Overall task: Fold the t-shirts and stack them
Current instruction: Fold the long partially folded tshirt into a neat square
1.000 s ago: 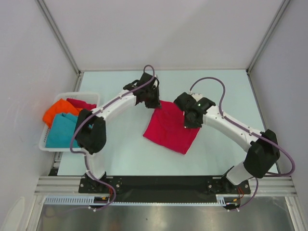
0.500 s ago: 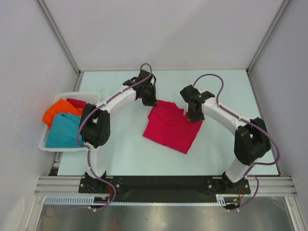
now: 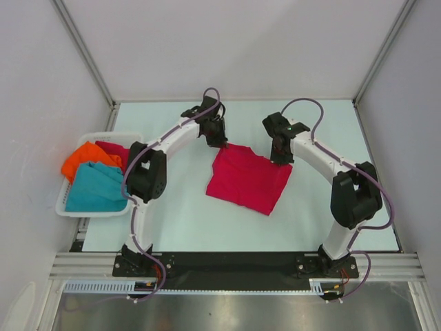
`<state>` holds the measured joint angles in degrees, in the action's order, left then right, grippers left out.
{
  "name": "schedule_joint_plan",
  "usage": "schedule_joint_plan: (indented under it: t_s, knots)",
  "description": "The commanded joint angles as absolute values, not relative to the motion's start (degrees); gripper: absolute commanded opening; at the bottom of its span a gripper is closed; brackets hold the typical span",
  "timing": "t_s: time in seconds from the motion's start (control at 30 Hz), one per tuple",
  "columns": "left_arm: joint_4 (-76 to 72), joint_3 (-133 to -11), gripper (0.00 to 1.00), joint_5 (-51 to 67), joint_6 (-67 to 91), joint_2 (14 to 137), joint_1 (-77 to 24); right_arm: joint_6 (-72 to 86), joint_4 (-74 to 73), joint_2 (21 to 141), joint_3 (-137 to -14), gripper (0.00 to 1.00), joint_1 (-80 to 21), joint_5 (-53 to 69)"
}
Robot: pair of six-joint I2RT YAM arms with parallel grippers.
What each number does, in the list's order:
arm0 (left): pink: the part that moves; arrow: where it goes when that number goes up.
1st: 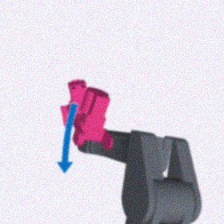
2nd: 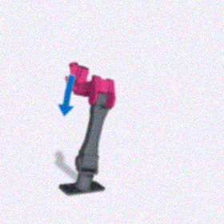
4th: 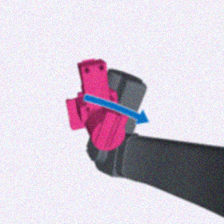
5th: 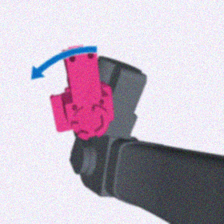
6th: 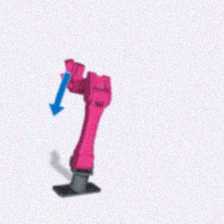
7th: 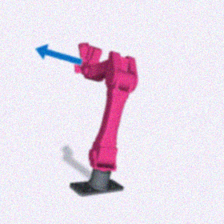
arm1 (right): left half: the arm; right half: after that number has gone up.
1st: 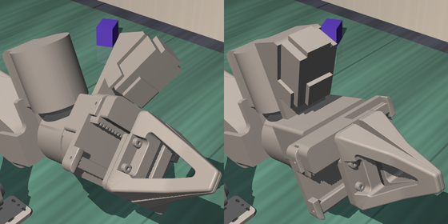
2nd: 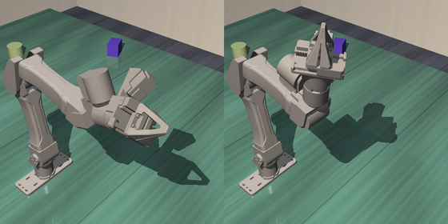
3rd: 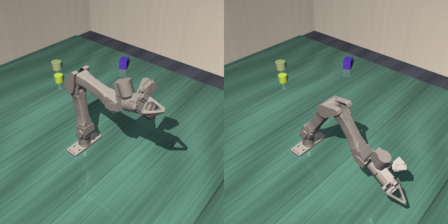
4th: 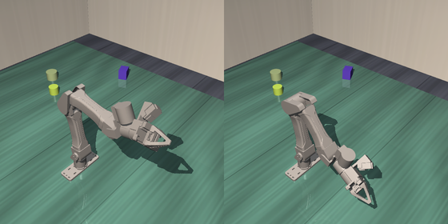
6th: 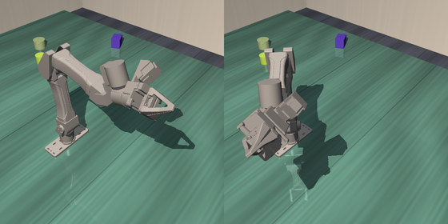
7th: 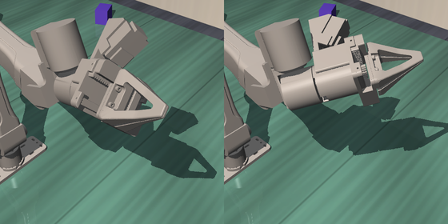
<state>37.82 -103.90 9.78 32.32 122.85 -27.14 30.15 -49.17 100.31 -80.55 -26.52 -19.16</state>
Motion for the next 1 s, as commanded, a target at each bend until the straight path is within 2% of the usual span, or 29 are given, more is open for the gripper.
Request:
schedule_joint_plan:
  t_s: [0.0,0.47,0.9,0.97]
  knots:
    - [37.71,-108.28,0.0,10.63,31.29,124.01,-26.02,29.27,-48.78,101.07,-84.9,0.0,-25.4,-21.44]
    - [40.78,-118.21,0.0,12.04,31.47,130.34,-26.1,31.73,-50.89,102.3,-88.42,0.0,-24.17,-26.28]
    - [41.04,-120.23,0.0,13.44,31.03,133.41,-25.66,33.57,-50.01,106.26,-87.72,0.0,-22.15,-29.53]
    - [41.04,-120.15,0.09,13.71,30.41,133.77,-25.49,33.75,-49.75,107.57,-87.54,0.0,-21.97,-29.36]
